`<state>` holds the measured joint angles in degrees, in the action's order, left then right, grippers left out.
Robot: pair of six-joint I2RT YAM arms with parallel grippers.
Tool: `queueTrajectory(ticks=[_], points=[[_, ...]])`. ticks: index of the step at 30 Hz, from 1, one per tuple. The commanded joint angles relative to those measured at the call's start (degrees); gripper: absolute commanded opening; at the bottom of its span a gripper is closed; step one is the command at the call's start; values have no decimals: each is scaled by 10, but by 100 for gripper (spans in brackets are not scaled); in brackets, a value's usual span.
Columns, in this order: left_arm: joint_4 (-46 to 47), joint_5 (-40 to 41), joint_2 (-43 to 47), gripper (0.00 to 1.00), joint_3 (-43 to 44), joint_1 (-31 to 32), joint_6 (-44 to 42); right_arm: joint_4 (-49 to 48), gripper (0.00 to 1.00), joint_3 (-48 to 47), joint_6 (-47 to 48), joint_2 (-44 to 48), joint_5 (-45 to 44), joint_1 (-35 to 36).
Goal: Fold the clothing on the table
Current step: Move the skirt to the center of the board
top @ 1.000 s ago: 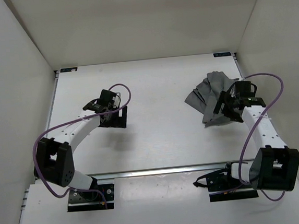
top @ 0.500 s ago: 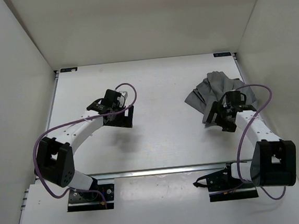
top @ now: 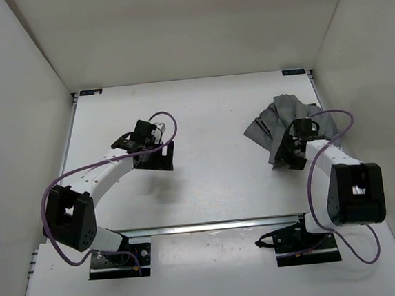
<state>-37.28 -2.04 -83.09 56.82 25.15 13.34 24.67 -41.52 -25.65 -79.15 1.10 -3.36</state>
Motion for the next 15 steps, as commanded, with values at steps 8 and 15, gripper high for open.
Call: queueTrajectory(ticks=[8,15], points=[[-11,-3,48,99,0,-12,12,6,0,-123,20,-119,-41,54],[41,-15,88,99,-43,-40,21,56,0,-303,61,-149,61,168]])
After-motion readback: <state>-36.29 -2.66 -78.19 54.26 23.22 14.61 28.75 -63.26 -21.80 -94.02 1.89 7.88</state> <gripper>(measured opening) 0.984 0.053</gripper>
